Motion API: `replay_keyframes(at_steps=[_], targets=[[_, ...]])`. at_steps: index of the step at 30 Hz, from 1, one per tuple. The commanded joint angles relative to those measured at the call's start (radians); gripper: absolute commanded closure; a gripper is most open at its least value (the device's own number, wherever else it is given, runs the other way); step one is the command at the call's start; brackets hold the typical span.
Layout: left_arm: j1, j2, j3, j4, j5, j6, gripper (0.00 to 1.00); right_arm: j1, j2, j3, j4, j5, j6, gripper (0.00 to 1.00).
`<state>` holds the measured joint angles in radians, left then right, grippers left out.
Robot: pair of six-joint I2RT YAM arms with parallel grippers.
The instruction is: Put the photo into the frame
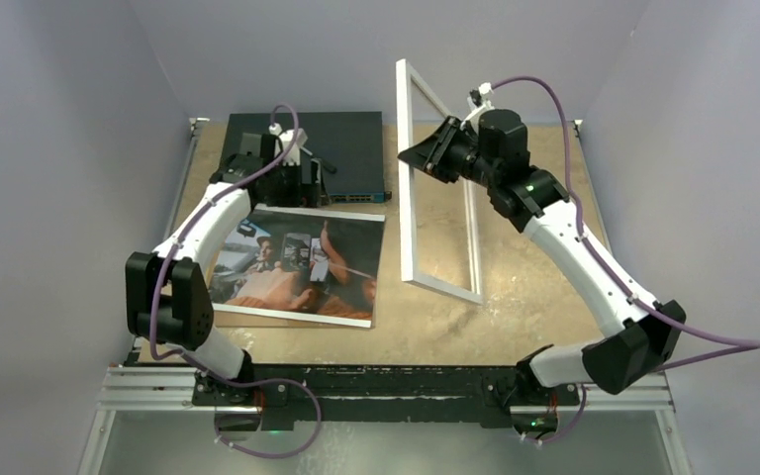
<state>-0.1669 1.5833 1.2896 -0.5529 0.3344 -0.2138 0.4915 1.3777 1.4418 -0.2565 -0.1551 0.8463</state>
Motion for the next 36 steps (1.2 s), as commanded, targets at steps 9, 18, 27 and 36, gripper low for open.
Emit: replay_keyframes(at_steps=[9,18,27,36], targets=[[-0.153,0.058,-0.092,0.21,0.075,-0.158,0.04,-0.07,-0.148,-0.109,0.454,-0.34,0.361,1.0],[-0.223,0.08,-0.163,0.429,0.184,-0.286,0.0,-0.088,-0.148,-0.287,0.939,-0.416,0.689,1.0],[-0.23,0.11,-0.187,0.492,0.241,-0.34,0.0,-0.088,-0.127,-0.328,1.114,-0.37,0.807,1.0],[-0.255,0.138,-0.179,0.575,0.282,-0.393,0.16,-0.085,-0.099,-0.361,1.227,-0.343,0.872,1.0]])
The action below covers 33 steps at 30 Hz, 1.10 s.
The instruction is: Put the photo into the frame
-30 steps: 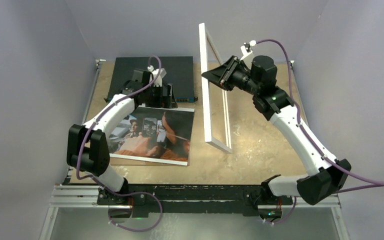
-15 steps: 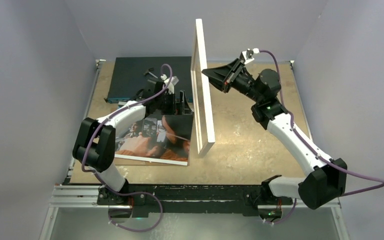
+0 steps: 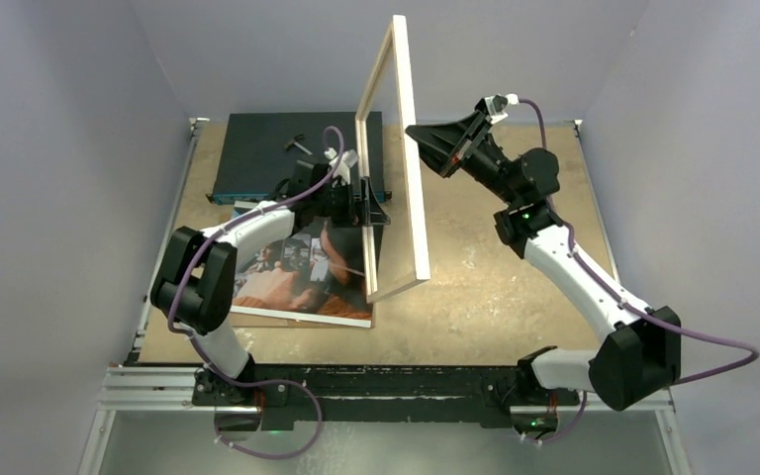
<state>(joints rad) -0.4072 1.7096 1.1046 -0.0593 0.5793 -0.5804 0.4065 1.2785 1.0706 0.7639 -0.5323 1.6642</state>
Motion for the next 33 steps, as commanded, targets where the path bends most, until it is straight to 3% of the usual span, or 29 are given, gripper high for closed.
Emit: replay_keyframes(at_steps=[1,7,10,12,15,19,29,32,33], targets=[[-0.014,0.009,0.01,0.076,0.038,-0.014,0.24,0.0,0.003,0.01,0.205,0.033,0.052,1.0],[0.009,-0.033,0.017,-0.009,-0.012,0.073,0.85,-0.004,-0.006,-0.008,0.055,-0.007,-0.021,1.0],[0.033,-0.064,0.007,-0.049,-0.063,0.106,0.93,-0.008,-0.002,0.062,-0.213,-0.014,-0.184,0.97],[0.054,-0.085,0.003,-0.081,-0.126,0.132,0.98,-0.012,0.011,0.122,-0.394,0.002,-0.306,0.83],[0.078,-0.115,-0.006,-0.12,-0.197,0.161,1.0,-0.018,0.02,0.197,-0.64,0.05,-0.471,0.63],[0.11,-0.142,-0.022,-0.152,-0.237,0.169,1.0,-0.024,0.003,0.219,-0.752,0.102,-0.564,0.59],[0.161,-0.192,-0.04,-0.168,-0.255,0.148,1.0,-0.026,0.059,0.388,-1.089,0.216,-0.814,0.76],[0.162,-0.194,-0.043,-0.167,-0.244,0.158,1.0,-0.026,0.092,0.42,-1.155,0.231,-0.891,0.87],[0.159,-0.189,-0.041,-0.17,-0.229,0.163,0.94,-0.026,0.102,0.426,-1.173,0.246,-0.914,0.92]])
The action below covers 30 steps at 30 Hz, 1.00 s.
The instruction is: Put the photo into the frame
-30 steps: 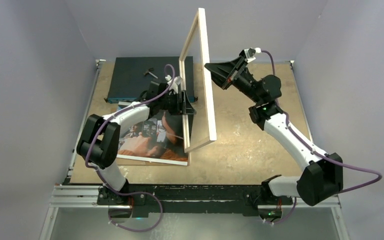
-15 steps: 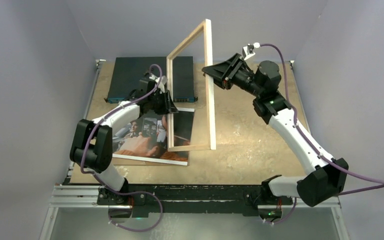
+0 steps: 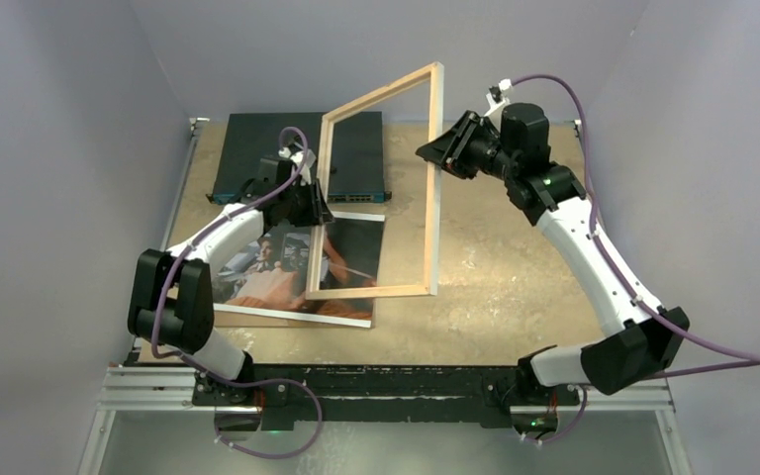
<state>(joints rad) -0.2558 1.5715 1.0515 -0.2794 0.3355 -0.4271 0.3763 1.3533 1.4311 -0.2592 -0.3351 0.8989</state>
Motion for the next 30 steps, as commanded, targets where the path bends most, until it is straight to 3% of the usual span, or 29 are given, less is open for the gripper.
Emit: replay_keyframes(at_steps=[1,4,13,22,26,30], targets=[[0.005,-0.041,0.018,0.042,0.038,0.017,0.84,0.005,0.035,0.068,-0.164,0.066,-0.17,0.99],[-0.018,0.028,0.08,-0.062,0.086,0.103,0.62,-0.008,0.03,0.018,-0.118,0.045,-0.216,1.0],[-0.02,0.058,0.101,-0.072,0.08,0.152,0.48,-0.154,-0.039,-0.13,0.003,-0.067,-0.206,1.0],[-0.02,0.04,0.102,-0.107,0.034,0.222,0.45,-0.307,-0.054,-0.245,0.027,-0.147,-0.254,1.0],[-0.019,0.053,0.031,-0.067,-0.145,0.375,0.5,-0.37,-0.019,-0.31,0.075,-0.254,-0.266,1.0],[-0.019,0.096,-0.038,-0.031,-0.322,0.528,0.56,-0.419,0.063,-0.321,0.021,-0.287,-0.346,1.0]])
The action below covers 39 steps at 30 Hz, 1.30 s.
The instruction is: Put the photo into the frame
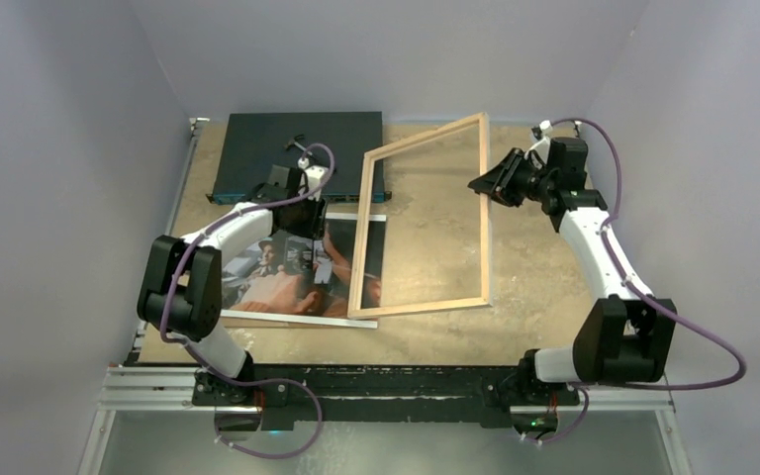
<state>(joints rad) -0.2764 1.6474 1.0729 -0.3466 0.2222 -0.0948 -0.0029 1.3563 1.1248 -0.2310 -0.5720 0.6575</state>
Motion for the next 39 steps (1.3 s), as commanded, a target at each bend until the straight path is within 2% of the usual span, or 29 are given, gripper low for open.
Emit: replay_keyframes(at_steps=[1,5,10,17,26,32,35,36,37,38,39], targets=[[0.002,0.029,-0.071,0.039,-0.244,0.222,0.58,-0.046,0.071,-0.018,-0.015,-0.041,-0.125,1.0],[0.002,0.026,-0.131,0.106,-0.326,0.289,0.62,-0.058,0.097,-0.008,-0.071,0.124,-0.216,1.0],[0.002,0.021,-0.17,0.15,-0.332,0.322,0.64,-0.06,0.168,0.011,-0.123,0.279,-0.308,1.0],[0.01,0.007,-0.216,0.187,-0.345,0.348,0.67,-0.059,0.267,-0.02,-0.086,0.47,-0.382,0.96],[0.013,-0.027,-0.201,0.161,-0.306,0.34,0.68,-0.02,0.368,0.032,-0.091,0.628,-0.409,0.92],[0.015,-0.049,-0.194,0.145,-0.293,0.336,0.68,-0.009,0.397,0.039,-0.095,0.685,-0.411,0.84],[0.019,-0.058,-0.194,0.142,-0.291,0.343,0.68,-0.008,0.381,0.04,-0.101,0.733,-0.389,0.72],[0.021,-0.06,-0.195,0.141,-0.291,0.345,0.68,-0.008,0.37,0.043,-0.109,0.754,-0.373,0.53],[0.026,-0.061,-0.194,0.14,-0.289,0.345,0.68,-0.008,0.354,0.046,-0.114,0.772,-0.353,0.26],[0.031,-0.061,-0.193,0.139,-0.285,0.345,0.68,-0.009,0.335,0.049,-0.118,0.777,-0.336,0.04],[0.035,-0.062,-0.189,0.137,-0.28,0.344,0.68,-0.009,0.317,0.056,-0.125,0.779,-0.325,0.01]])
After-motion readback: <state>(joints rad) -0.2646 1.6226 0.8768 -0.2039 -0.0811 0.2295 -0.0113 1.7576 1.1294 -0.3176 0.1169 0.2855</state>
